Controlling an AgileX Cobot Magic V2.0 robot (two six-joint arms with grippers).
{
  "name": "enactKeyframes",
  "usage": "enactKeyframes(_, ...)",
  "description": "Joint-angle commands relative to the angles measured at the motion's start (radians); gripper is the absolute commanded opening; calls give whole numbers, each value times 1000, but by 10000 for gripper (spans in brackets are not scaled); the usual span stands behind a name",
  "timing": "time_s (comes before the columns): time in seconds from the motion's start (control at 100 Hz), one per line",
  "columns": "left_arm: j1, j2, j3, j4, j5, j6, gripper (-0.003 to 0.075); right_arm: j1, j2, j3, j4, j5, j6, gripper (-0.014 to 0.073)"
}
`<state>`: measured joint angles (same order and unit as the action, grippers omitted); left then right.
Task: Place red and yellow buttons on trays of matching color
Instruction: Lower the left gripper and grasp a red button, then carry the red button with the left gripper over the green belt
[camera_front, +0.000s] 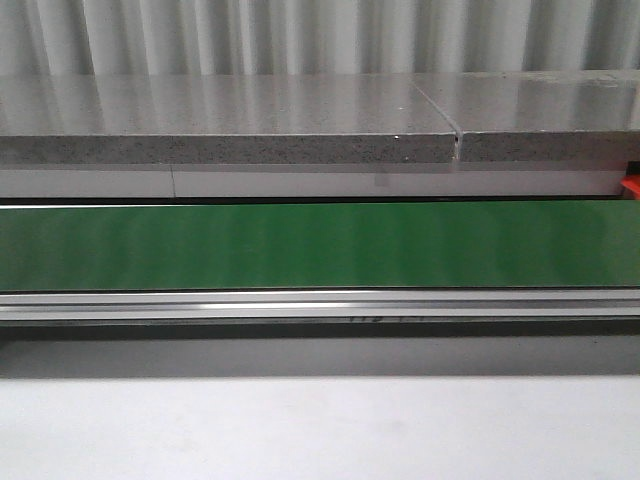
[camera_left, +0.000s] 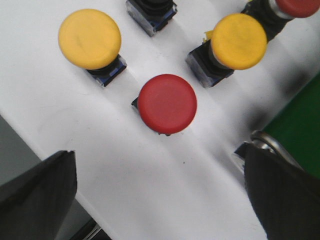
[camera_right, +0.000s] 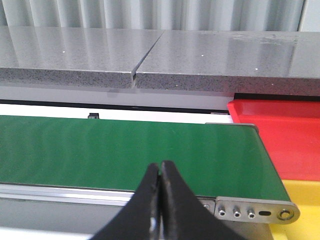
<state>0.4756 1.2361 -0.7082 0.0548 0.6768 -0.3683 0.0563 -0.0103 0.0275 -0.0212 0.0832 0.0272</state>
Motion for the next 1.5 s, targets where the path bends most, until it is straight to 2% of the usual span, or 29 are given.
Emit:
enactKeyframes(0.0, 11, 37, -28, -1, -64, 0, 650, -2, -6, -14, -2, -77, -2, -67)
enactKeyframes(0.43, 12, 154, -28, -5, -199, 0, 650, -2, -6, -14, -2, -77, -2, -67)
enactKeyframes(0.94, 12, 208, -28, 6, -269, 0, 633, -2, -6, -14, -2, -77, -2, -67)
enactKeyframes(1.08, 12, 208, -28, 6, -272, 0, 523, -2, -6, -14, -2, -77, -2, -67)
enactKeyframes(1.32, 12, 207, -28, 13, -248, 0, 190, -2, -6, -14, -2, -77, -2, -67)
enactKeyframes(1.49, 12, 149, -28, 13, -221, 0, 6, -2, -6, -14, -2, -77, -2, -67)
